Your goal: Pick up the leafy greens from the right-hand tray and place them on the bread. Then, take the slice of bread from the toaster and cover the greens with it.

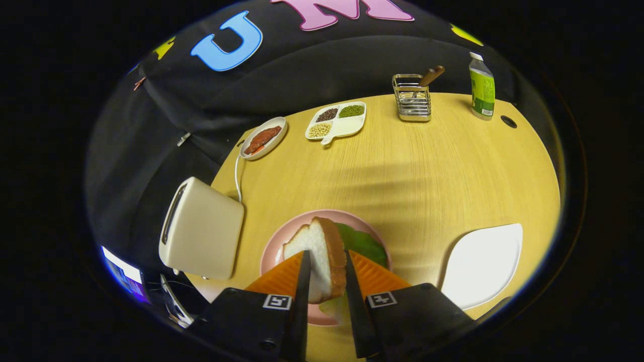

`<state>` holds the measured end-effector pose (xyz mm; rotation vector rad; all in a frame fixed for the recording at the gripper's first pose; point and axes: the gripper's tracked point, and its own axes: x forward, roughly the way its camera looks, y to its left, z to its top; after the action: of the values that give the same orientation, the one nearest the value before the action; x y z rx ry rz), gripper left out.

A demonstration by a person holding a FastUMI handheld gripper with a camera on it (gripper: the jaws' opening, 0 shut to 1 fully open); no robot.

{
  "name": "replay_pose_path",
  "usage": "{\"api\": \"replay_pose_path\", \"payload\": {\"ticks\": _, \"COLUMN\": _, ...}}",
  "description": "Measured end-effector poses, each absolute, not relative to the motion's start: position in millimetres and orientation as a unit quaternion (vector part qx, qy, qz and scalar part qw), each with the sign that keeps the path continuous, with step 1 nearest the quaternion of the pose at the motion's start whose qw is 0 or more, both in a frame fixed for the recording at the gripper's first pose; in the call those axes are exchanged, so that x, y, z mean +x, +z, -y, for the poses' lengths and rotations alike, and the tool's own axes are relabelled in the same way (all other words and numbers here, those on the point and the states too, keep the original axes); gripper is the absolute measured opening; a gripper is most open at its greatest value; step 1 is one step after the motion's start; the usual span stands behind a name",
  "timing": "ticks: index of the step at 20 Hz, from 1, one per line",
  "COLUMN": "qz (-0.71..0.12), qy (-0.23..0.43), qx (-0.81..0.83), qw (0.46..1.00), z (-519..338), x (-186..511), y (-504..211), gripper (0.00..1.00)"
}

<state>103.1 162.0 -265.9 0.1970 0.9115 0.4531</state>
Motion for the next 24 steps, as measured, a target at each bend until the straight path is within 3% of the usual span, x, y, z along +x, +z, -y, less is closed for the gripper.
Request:
{"api": "replay_pose_path", "payload": {"ticks": 1, "qz": -0.432, "qy": 0.215, "qx": 0.080, "qw": 0.872, "z": -154.3, "x": 102.8, "y": -267.5, "gripper": 0.53}}
{"api": "replay_pose_path", "payload": {"ticks": 2, "qz": -0.428, "qy": 0.216, "qx": 0.073, "qw": 0.875, "z": -148.7, "x": 102.1, "y": -264.8, "gripper": 0.57}}
{"api": "replay_pose_path", "payload": {"ticks": 5, "qz": -0.400, "qy": 0.203, "qx": 0.069, "qw": 0.891, "z": -132.6, "x": 105.7, "y": -250.3, "gripper": 0.95}}
{"api": "replay_pose_path", "payload": {"ticks": 11, "qz": -0.264, "qy": 0.150, "qx": 0.028, "qw": 0.952, "z": -82.2, "x": 111.5, "y": -159.6, "gripper": 0.99}}
{"api": "replay_pose_path", "payload": {"ticks": 15, "qz": -0.167, "qy": 0.080, "qx": 0.037, "qw": 0.982, "z": -37.2, "x": 106.0, "y": -73.7, "gripper": 0.99}}
{"api": "replay_pose_path", "payload": {"ticks": 24, "qz": -0.070, "qy": -0.034, "qx": 0.049, "qw": 0.996, "z": 31.4, "x": 37.9, "y": 29.4, "gripper": 0.98}}
